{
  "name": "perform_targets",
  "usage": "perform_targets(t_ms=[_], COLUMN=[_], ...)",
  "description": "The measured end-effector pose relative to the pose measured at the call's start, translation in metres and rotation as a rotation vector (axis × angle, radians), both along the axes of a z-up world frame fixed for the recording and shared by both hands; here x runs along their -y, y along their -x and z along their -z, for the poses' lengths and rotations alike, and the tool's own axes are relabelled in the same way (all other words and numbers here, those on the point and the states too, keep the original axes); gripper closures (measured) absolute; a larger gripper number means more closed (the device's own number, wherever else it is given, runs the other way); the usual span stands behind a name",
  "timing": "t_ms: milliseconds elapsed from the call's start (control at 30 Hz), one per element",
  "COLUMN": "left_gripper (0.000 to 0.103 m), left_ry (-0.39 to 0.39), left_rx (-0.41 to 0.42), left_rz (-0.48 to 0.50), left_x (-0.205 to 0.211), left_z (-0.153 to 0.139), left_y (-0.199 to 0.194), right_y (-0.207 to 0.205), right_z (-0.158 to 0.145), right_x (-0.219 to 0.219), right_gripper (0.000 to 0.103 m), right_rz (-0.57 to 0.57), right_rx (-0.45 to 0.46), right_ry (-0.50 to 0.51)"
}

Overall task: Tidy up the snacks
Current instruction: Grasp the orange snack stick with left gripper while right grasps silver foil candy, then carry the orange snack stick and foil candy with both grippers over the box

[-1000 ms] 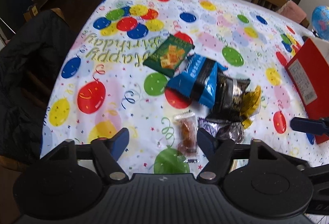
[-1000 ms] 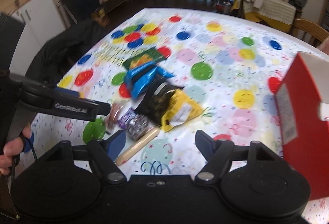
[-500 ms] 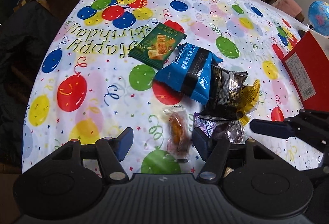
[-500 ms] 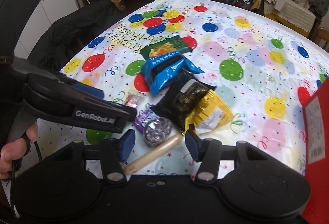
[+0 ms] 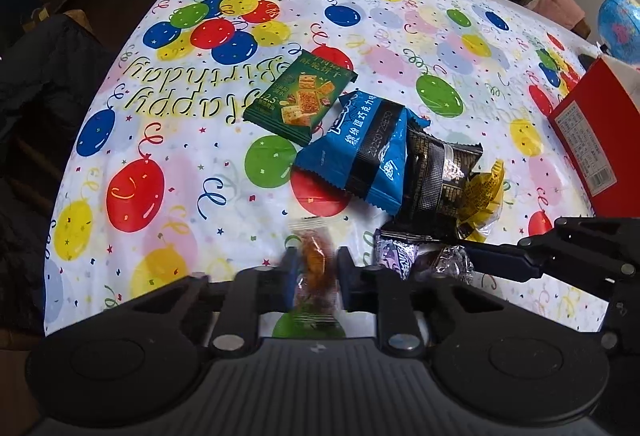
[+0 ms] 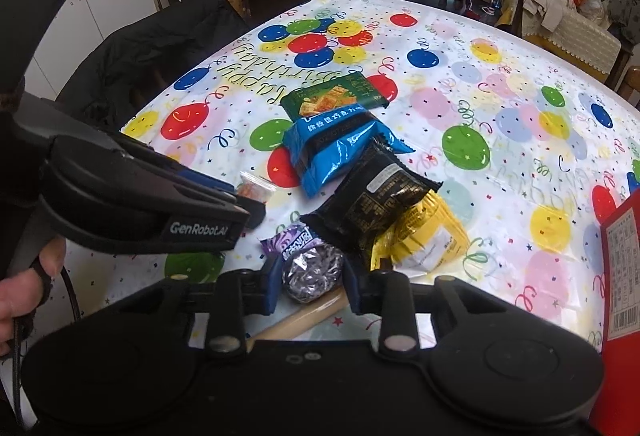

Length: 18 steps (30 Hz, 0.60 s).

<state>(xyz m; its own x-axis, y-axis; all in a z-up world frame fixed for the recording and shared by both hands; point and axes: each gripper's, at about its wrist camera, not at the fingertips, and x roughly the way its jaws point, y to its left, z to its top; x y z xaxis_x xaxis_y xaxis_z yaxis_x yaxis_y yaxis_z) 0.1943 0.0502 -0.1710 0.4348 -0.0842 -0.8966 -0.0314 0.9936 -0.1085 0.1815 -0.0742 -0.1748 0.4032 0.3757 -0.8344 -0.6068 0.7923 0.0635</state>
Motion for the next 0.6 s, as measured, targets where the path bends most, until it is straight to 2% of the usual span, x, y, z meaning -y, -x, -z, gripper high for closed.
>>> perform_targets(t_ms=[300, 600], left_gripper=[0.088, 0.088], left_ry=[0.024, 0.044], left_rx=[0.025, 0.076], left_rz=[-0.032, -0.054], left_x=[-0.011, -0.01], left_z=[-0.011, -0.046], left_y=[0.008, 0.022], right_y=[0.01, 0.026], right_z=[-0.013, -0.047], right_x=[0.011, 0.034], right_gripper=[0.074, 0.074], right_rz=[0.041, 0.066], right_rx=[0.026, 0.066], right_ry=[-0.019, -0.03])
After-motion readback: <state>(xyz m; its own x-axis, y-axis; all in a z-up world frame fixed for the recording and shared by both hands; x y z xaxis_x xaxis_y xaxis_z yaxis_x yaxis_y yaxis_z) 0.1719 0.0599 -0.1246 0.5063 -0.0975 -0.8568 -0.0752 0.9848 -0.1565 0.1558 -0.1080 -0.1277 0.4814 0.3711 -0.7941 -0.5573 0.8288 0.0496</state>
